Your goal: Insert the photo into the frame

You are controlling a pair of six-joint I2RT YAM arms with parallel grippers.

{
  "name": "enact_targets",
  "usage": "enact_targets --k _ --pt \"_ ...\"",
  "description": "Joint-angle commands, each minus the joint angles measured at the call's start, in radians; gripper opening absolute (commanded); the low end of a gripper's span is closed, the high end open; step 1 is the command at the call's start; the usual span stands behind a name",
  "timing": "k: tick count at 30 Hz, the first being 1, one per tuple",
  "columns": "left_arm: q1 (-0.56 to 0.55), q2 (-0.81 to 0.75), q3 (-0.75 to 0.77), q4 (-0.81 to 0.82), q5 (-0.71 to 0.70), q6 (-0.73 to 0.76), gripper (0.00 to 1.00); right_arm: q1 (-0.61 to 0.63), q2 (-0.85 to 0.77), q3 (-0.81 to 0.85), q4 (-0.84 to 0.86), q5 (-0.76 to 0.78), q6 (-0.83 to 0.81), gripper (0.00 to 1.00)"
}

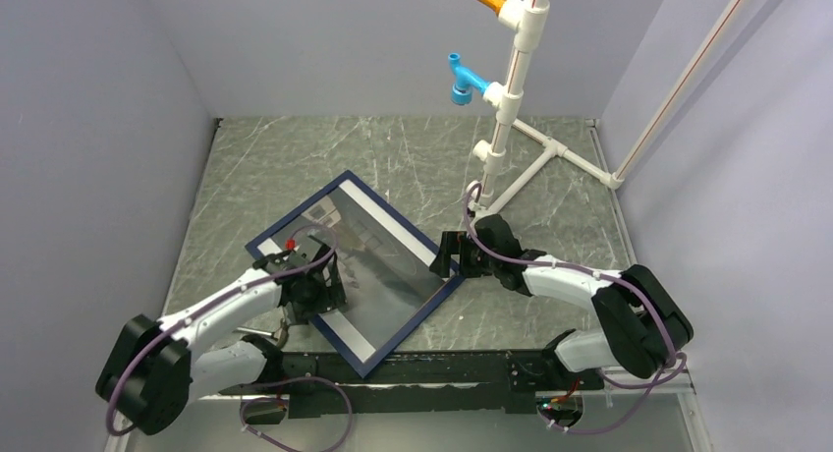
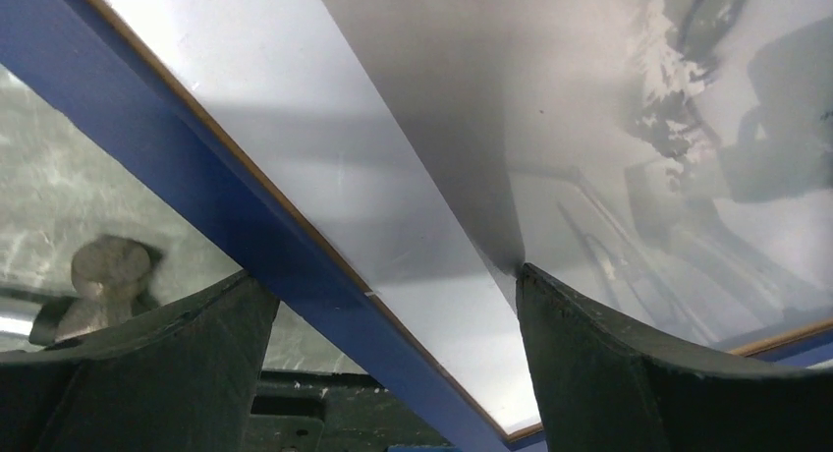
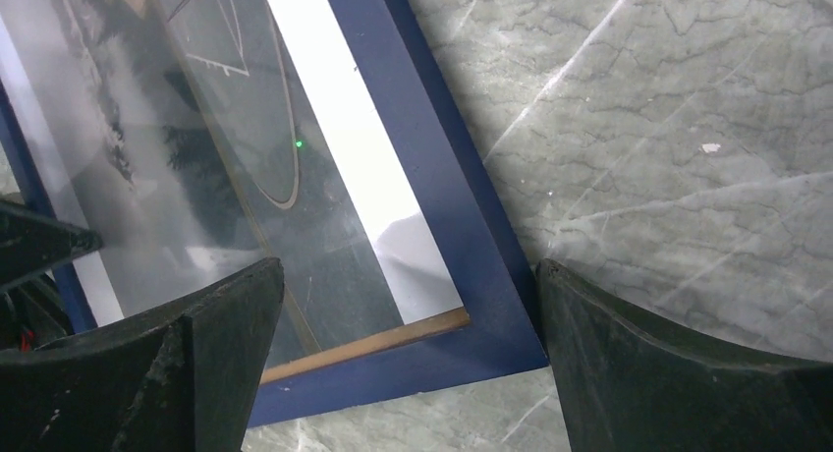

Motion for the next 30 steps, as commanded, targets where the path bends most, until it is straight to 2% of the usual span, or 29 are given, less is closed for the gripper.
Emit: enact_targets --k 1,9,14,21,30 --pt "0.063 0.107 0.107 0.232 0.037 0.11 0.91 0.003 -0.038 -0.038 0.032 -0.098 0.024 1.0" --pt "0.174 0.302 0.255 0.283 0.082 0.248 0.92 0.007 -0.085 -0.127 0.109 -0.194 0.074 1.0" --pt "0.207 0.411 0.376 0.295 0.12 0.323 0.9 0.027 -0.111 -0.159 0.121 -0.227 0.076 1.0" --pt "0.223 0.593 0.524 0.301 0.161 0.373 0.89 0.113 -0.143 -0.19 0.177 -0.21 0.111 1.0" --pt "0.241 0.821 0.78 0.249 0.201 0.424 0.89 0.252 -0.087 -0.176 0.262 -0.174 0.182 1.0"
